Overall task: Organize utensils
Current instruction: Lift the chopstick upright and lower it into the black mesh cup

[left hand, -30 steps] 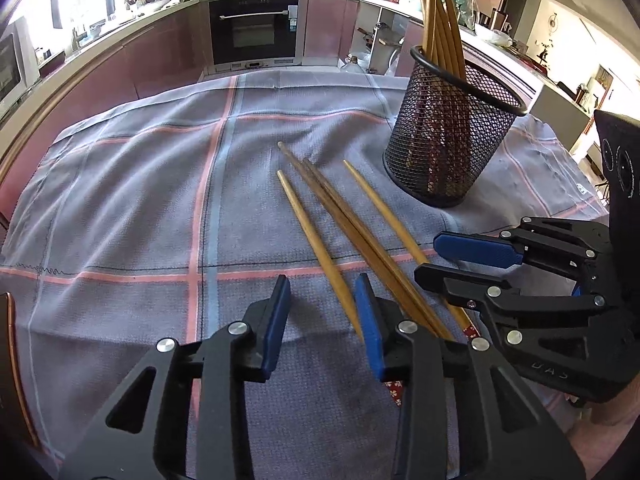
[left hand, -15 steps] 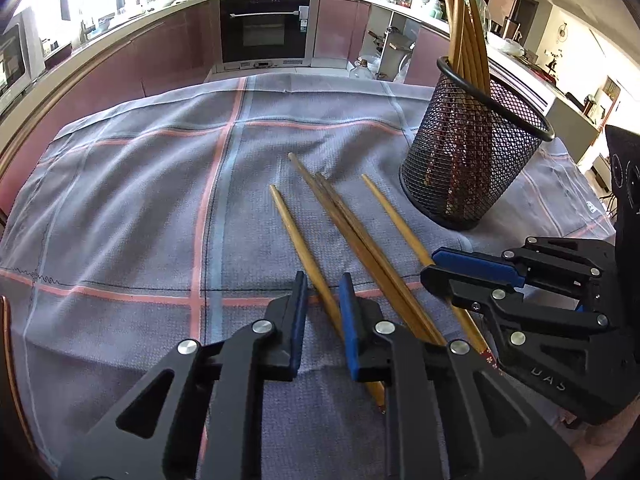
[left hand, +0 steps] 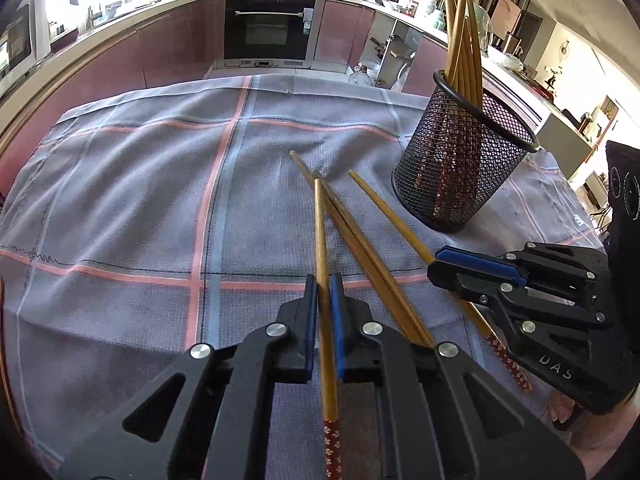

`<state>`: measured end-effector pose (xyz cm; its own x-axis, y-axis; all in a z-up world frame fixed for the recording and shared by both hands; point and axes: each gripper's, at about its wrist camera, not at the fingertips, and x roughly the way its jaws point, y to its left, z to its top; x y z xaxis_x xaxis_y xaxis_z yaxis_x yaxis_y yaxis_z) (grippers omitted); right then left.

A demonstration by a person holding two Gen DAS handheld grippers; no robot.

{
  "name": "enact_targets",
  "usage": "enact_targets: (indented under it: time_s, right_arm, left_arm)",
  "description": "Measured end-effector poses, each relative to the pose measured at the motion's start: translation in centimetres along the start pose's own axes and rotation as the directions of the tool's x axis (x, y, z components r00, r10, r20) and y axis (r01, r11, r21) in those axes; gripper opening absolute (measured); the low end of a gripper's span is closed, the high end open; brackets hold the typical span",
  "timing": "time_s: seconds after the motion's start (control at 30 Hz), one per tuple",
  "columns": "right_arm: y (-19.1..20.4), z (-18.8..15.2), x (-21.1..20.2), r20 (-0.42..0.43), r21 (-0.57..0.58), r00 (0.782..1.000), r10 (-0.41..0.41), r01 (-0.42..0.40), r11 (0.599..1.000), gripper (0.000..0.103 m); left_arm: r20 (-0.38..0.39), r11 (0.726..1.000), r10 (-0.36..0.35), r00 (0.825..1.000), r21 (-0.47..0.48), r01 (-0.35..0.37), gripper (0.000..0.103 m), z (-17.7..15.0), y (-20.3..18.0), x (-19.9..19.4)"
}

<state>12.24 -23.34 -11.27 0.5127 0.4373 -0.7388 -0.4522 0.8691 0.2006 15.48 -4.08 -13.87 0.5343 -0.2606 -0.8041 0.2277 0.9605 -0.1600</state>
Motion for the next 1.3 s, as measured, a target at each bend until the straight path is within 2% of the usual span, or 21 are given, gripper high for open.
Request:
enact_targets:
  time_s: [0.6, 1.3]
  right_arm:
    - [0.9, 0.4, -4.7, 0.122, -0.026, 0.991, 0.053, -0.05, 0.998, 0.005]
    - [-0.1, 0.4, -7.6, 0.204, -0.009, 0.977, 0.066, -0.066, 0.998, 0.005]
  left_arm:
    - [0.117, 0.999, -0.03, 0.993, 0.046, 0.025, 0.007, 0.5, -1.2, -5.8]
    - [0.193, 0.996, -0.035, 0.981, 0.09, 0.018, 0.007, 0.7, -3.0, -8.9]
